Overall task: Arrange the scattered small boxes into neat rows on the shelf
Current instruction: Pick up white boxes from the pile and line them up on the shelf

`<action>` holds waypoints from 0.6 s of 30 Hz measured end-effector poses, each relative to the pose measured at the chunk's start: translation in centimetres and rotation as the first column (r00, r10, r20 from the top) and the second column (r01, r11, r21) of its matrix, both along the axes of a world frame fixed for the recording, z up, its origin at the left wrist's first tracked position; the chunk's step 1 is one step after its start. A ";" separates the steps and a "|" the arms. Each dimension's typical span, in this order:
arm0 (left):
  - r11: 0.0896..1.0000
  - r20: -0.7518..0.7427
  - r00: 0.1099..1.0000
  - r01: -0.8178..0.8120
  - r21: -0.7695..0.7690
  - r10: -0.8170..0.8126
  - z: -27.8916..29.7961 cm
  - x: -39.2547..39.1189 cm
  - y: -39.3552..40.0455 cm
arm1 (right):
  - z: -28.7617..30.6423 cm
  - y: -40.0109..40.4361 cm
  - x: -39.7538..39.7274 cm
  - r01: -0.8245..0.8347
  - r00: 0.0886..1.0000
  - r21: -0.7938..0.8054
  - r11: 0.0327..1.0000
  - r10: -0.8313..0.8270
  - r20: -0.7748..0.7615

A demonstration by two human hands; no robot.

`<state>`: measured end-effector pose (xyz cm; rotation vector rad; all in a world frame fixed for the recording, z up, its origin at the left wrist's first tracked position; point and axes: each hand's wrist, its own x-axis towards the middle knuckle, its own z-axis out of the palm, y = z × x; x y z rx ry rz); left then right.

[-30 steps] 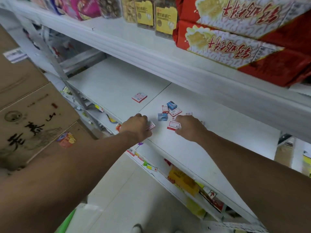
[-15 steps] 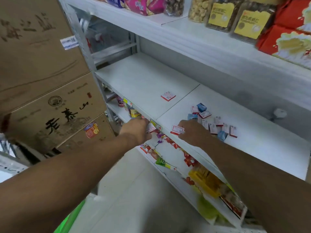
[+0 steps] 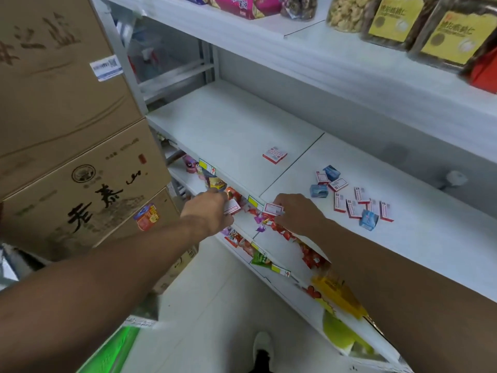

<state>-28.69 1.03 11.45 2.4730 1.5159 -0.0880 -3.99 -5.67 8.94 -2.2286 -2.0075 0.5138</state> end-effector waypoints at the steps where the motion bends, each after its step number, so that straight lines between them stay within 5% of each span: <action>1: 1.000 0.000 1.000 0.003 -0.002 -0.003 -0.1 0.4 0.5 | -0.1 0.7 0.2 -0.001 1.000 -0.002 1.000 0.001 0.005; 18: 0.996 0.008 1.000 0.019 -0.088 -0.018 -0.3 5.4 11.0 | -1.7 10.2 3.2 0.012 0.999 -0.056 0.998 -0.014 -0.037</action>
